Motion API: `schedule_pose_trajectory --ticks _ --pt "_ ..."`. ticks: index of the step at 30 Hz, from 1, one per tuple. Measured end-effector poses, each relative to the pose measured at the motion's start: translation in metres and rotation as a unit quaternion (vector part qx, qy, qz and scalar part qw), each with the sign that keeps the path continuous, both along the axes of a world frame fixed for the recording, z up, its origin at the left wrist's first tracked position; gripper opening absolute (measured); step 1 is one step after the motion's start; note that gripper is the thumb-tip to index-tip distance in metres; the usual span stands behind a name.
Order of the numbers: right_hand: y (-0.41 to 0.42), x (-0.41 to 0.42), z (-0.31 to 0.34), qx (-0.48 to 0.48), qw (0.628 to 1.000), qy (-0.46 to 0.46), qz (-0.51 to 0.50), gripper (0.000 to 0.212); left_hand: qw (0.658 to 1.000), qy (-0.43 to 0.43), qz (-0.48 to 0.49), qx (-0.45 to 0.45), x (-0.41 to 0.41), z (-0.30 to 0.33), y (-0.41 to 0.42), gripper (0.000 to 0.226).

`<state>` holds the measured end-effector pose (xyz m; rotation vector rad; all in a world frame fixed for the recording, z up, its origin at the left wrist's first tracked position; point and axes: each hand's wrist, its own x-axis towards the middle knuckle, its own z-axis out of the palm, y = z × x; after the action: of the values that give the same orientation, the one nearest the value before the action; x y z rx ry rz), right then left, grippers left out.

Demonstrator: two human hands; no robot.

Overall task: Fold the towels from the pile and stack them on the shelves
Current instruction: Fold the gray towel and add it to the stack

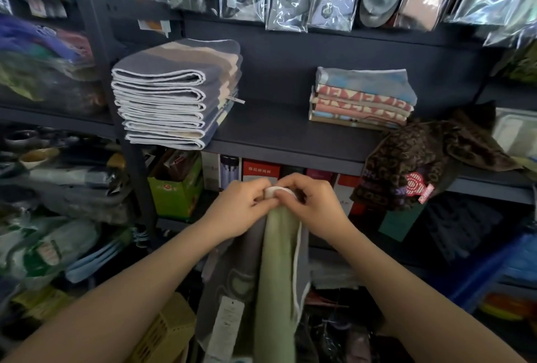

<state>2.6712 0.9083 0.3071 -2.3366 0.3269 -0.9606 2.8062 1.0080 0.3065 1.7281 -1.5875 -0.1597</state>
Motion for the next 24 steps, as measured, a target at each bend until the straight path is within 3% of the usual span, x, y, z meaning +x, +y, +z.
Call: schedule_pose_trajectory --ticks 6,9,13,15,17,19,20,22,24 --pt "-0.047 -0.021 -0.015 0.015 0.989 0.122 -0.086 0.027 0.982 0.129 0.016 -0.137 -0.009 0.022 -0.02 0.011" --pt "-0.065 -0.023 -0.018 0.032 0.98 0.185 -0.073 0.03 0.963 0.188 0.068 -0.182 -0.009 0.028 -0.028 0.017" --pt "-0.09 -0.02 -0.026 0.022 0.955 0.284 -0.081 0.019 0.932 0.239 0.138 -0.235 -0.007 0.029 -0.039 0.02" --pt "-0.103 -0.023 -0.03 0.012 0.952 0.289 -0.097 0.018 0.91 0.27 0.175 -0.263 -0.002 0.029 -0.046 0.02" --pt "-0.109 -0.027 -0.027 0.021 0.959 0.265 -0.101 0.021 0.91 0.269 0.21 -0.235 0.008 0.026 -0.055 0.018" --pt "-0.109 -0.03 -0.021 0.058 0.966 0.239 -0.084 0.025 0.937 0.229 0.232 -0.125 0.023 0.02 -0.066 0.004" --pt "-0.109 -0.031 -0.019 0.086 0.966 0.233 -0.065 0.03 0.948 0.206 0.236 -0.059 0.025 0.018 -0.07 0.013" --pt "-0.105 -0.032 -0.014 0.136 0.965 0.226 -0.011 0.044 0.967 0.155 0.2 0.032 0.021 0.016 -0.077 0.03" --pt "-0.101 -0.029 -0.01 0.19 0.962 0.194 0.042 0.048 0.988 0.084 0.112 0.059 0.005 0.021 -0.083 0.023"
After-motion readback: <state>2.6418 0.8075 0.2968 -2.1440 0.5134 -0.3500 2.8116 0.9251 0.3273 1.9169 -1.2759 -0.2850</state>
